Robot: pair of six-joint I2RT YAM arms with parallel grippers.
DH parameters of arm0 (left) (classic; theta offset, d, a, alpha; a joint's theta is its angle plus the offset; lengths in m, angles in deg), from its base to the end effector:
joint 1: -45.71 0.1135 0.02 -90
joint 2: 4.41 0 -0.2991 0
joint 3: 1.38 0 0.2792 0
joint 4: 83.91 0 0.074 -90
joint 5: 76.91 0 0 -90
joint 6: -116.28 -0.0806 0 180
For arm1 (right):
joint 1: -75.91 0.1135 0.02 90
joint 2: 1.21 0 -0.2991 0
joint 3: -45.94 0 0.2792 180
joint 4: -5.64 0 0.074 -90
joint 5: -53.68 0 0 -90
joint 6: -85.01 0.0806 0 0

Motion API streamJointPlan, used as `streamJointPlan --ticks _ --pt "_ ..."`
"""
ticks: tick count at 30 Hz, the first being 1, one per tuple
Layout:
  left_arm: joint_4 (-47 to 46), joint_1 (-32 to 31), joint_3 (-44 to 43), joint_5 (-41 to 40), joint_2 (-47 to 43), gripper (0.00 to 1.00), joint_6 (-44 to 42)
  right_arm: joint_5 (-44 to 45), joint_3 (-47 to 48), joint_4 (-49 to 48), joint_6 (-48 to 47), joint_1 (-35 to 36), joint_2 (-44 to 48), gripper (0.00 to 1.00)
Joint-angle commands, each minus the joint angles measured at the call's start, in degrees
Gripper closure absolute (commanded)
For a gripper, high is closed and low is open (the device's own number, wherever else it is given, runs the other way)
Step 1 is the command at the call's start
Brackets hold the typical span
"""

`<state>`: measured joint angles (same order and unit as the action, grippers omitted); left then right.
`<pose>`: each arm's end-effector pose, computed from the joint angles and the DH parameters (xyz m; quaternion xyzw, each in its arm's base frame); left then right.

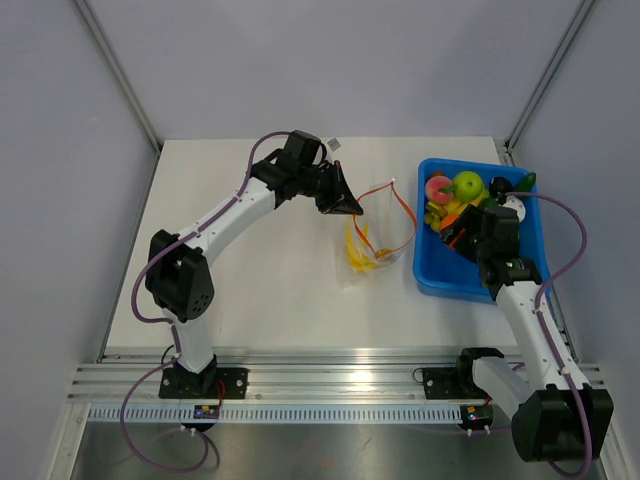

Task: Place the food in the zip-top bag and seal the zipper
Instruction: Pick up the fake fruit from the bin, then place the fake fruit in the zipper food storage bag.

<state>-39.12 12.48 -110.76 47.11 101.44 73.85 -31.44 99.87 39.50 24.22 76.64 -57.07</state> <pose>0.3820 -0.3042 0.3256 0.0110 0.8793 -0.4587 0.1278 0.2564 -0.0036 0.2614 0.2376 0.8573 0.0810 0.4495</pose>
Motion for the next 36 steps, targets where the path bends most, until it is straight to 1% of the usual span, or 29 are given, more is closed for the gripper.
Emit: streamJointPlan --ticks 1,3,4,5,7,9,12,13,15,16,21,22,23,24,25,27,28,33,34,36 --pt "-2.32 -0.08 -0.59 1.40 -2.92 1.00 -0.46 -4.08 5.31 5.17 -1.79 -0.03 3.55 0.51" --pt "-2.41 -0.08 -0.59 1.49 -2.92 1.00 -0.46 -9.96 7.95 7.27 -2.75 -0.03 3.74 0.52" --pt "-2.32 -0.08 -0.59 1.57 -2.92 1.00 -0.38 -12.24 11.62 8.51 -2.93 -0.03 2.52 0.52" --pt "-2.32 -0.08 -0.59 1.75 -2.92 1.00 -0.46 -16.44 13.22 9.48 -3.37 -0.12 1.72 0.52" --pt "-2.59 -0.16 -0.68 2.01 -3.18 1.00 -0.46 -18.41 16.91 10.80 -3.81 1.55 0.49 0.52" --pt "-2.50 -0.16 -0.68 1.84 -3.54 1.00 -0.46 -18.94 18.68 10.72 -3.46 3.39 0.49 0.50" --pt "-2.41 -0.16 -0.68 1.75 -3.45 1.00 -0.55 -23.95 22.46 9.32 -0.75 6.03 -1.09 0.49" --pt "-2.50 -0.16 -0.68 1.84 -3.45 1.00 -0.38 -24.13 23.77 8.70 -0.21 8.82 -1.53 0.49" --pt "-2.59 -0.25 -0.68 2.01 -3.27 1.00 -0.37 -22.29 25.27 8.52 0.14 11.65 -3.28 0.47" --pt "-2.50 -0.25 -0.68 2.01 -3.27 1.00 -0.37 -21.50 26.41 8.61 -0.03 14.44 -4.08 0.47" --pt "-2.41 -0.34 -0.68 1.84 -3.54 1.00 -0.37 -16.67 27.48 9.30 -0.47 20.53 -9.78 0.46" --pt "-2.41 -0.25 -0.59 1.84 -3.62 1.00 -0.37 -15.53 27.65 9.48 -0.65 21.41 -10.49 0.44" --pt "-2.32 -0.25 -0.59 1.84 -3.80 1.00 -0.37 -13.69 27.74 10.27 -1.00 22.72 -11.11 0.41" --pt "-2.32 -0.25 -0.68 1.84 -3.71 1.00 -0.37 -12.98 27.83 10.80 -1.09 22.91 -12.16 0.35" --pt "-2.32 -0.25 -0.68 1.84 -3.71 1.00 -0.37 -12.71 28.18 11.24 -1.26 23.17 -12.52 0.15" --pt "-2.15 -0.25 -0.68 1.84 -3.71 1.00 -0.46 -11.83 28.53 12.03 -1.61 23.17 -12.35 0.04" --pt "-2.15 -0.34 -0.68 1.84 -3.63 1.00 -0.46 -11.39 28.88 12.21 -1.61 23.17 -12.09 0.02" --pt "-2.23 -0.25 -0.85 2.02 -3.36 1.00 -0.46 -5.24 30.64 14.23 -3.63 23.17 -9.71 0.01" --pt "-2.32 -0.25 -0.85 2.10 -3.36 1.00 -0.46 -2.10 30.99 14.49 -3.98 23.17 -9.54 0.01" --pt "-2.24 -0.25 -0.77 2.19 -3.19 1.00 -0.46 0.81 31.60 15.46 -4.08 23.17 -9.45 0.01"
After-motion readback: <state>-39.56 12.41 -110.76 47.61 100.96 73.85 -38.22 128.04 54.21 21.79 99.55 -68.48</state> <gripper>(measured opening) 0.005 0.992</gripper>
